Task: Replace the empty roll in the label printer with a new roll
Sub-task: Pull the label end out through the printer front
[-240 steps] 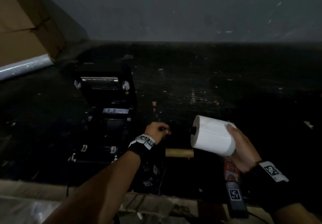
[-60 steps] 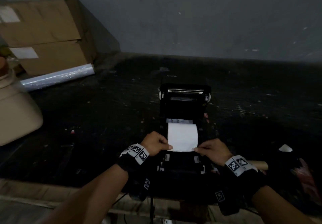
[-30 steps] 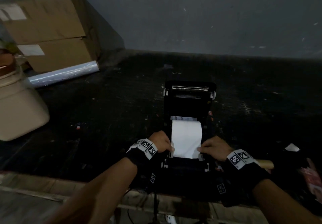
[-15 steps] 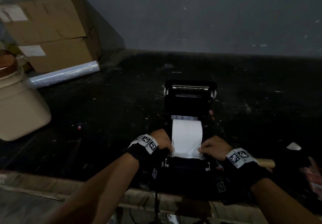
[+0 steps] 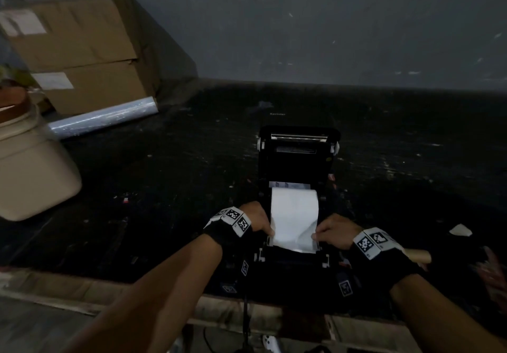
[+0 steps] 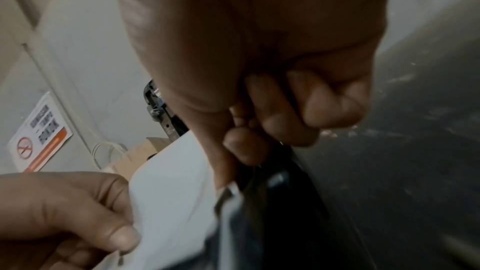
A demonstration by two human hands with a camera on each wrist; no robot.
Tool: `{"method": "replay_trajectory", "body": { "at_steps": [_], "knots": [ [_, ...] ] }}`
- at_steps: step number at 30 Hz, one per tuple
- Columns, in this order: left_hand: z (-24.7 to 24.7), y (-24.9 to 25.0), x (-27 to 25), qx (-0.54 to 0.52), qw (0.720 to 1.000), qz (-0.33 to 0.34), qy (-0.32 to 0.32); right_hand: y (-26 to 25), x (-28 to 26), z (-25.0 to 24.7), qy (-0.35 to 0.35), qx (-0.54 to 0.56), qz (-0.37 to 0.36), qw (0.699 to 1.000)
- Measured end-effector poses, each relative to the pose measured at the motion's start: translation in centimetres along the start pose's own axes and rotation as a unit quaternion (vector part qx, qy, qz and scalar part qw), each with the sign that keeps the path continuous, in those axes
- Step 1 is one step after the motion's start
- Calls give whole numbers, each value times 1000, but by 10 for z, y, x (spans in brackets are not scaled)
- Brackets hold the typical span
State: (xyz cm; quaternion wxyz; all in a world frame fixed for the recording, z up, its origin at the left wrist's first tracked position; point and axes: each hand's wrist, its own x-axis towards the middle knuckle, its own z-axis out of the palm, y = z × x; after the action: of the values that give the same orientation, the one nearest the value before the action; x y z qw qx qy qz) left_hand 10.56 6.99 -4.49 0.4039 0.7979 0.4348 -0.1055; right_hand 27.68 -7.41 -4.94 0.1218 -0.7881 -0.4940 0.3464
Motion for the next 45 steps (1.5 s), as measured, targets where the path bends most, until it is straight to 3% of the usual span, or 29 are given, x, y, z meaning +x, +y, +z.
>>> {"method": "replay_trajectory", "body": {
  "at_steps": [5,13,18,20,22,24,26,28,34,41,45],
  "knots": [
    [4,-3,0,0,1000,-10,12,-4,4,-6,-18,6,17,1000],
    [-9,3,0,39,999,4,-21,-2,-3,-3,15,-5,1,1000],
    [-4,-1,3,48,999,0,-8,-11,-5,-7,-16,-29,35,999],
    [-3,-1,3,58,998,3,-8,-13,-8,-8,28,-80,31,996],
    [-2,0,3,69,998,11,-7,-18,-17,-12,126,-74,7,989],
    [-1,2,1,82,996,24,-4,-29,-25,-10,157,-45,-55,985],
    [-1,2,1,95,995,37,-5,-40,-28,5,93,-85,-109,986],
    [0,0,-1,111,993,48,2,-45,-27,26,58,-153,-106,981],
    [1,-3,-22,106,979,138,104,-36,-25,41,95,-212,-121,965],
    [14,-19,-41,147,964,218,42,-37,-34,51,105,-284,-145,942],
    [23,-24,-45,163,954,243,64,-34,-40,51,100,-279,-162,941]
  ]
}}
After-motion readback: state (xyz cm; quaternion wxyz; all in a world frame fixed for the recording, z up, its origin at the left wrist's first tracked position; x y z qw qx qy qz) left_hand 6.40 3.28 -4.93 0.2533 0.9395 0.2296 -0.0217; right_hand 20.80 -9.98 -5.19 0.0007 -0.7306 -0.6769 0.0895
